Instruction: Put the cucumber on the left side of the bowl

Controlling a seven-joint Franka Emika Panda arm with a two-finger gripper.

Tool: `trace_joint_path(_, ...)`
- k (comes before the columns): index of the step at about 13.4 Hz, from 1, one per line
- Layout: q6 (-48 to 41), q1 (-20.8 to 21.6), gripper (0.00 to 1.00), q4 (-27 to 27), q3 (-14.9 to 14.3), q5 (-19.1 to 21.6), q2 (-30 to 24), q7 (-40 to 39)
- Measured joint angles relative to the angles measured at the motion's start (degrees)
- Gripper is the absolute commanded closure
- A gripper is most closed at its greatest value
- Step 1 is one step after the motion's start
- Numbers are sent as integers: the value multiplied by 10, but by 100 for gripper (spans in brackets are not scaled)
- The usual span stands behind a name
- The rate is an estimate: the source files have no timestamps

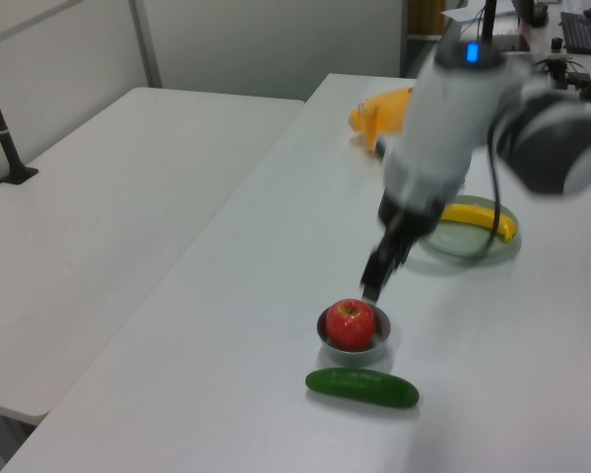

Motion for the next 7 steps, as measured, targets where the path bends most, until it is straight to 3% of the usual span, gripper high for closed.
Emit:
trace_joint_path(4, -115, -61, 0, 6, -3, 104, -104, -37)
trace_joint_path(7, -183, -91, 0, 7, -44, 154, -168, -79)
